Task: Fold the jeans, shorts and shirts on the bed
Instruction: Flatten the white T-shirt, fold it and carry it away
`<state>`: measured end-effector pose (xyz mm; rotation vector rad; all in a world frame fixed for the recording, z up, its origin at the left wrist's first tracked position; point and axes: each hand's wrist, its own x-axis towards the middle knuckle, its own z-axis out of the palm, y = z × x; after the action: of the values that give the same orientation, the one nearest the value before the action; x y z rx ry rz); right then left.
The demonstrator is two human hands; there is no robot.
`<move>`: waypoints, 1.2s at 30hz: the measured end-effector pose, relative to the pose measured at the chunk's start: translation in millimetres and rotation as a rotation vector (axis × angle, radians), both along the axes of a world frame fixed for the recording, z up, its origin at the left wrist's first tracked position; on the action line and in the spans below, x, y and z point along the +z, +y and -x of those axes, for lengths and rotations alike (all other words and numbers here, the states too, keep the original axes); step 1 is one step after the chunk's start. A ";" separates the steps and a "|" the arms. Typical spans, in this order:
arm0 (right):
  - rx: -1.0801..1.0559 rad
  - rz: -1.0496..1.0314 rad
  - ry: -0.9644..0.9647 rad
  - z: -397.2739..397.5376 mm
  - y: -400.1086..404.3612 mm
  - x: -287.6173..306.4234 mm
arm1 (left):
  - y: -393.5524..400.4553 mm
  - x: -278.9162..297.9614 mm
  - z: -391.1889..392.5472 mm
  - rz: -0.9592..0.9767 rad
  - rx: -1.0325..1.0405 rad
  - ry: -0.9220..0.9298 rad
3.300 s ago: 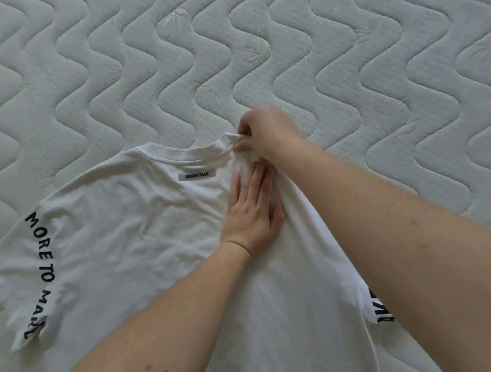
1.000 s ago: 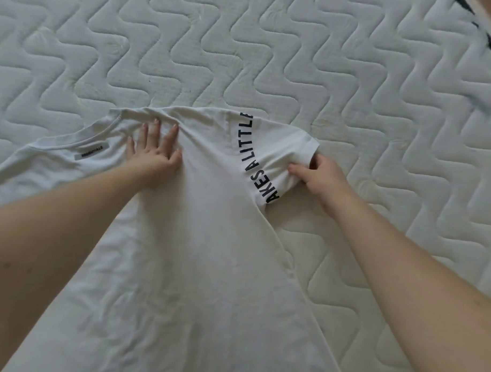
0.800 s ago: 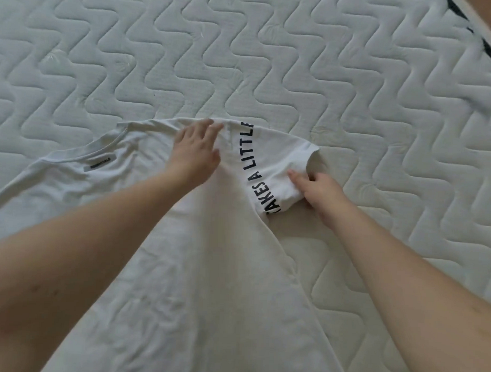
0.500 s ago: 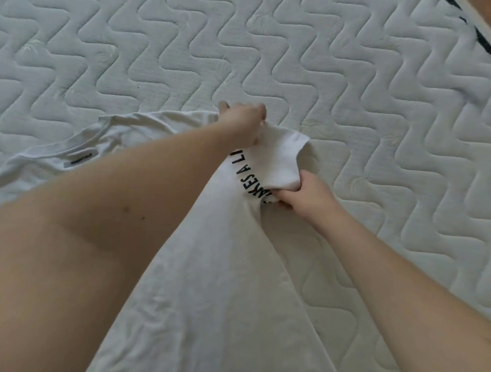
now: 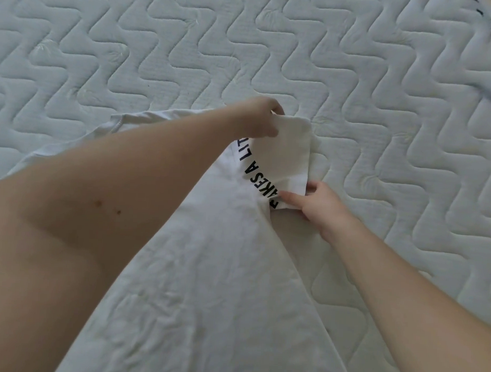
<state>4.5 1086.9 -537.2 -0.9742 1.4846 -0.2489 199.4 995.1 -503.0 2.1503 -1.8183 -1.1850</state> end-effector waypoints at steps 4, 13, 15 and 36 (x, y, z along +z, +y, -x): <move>-0.047 -0.138 -0.034 -5.6 -2.1 5.6 | 3.4 7.1 4.8 0.038 0.052 -0.042; -0.147 -0.027 -0.022 -18.3 19.5 11.2 | 20.9 7.4 -8.8 0.239 0.036 -0.121; -0.105 0.140 -0.014 -20.1 27.1 17.6 | 29.3 7.6 -12.2 0.298 0.093 0.020; 0.838 0.861 0.362 -164.6 173.6 52.8 | 245.9 -0.8 -188.2 0.071 1.148 0.770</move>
<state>169.1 1260.4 -484.4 -2.3396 1.1311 -0.0855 387.6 1241.0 -503.8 1.7550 -0.2027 -1.2377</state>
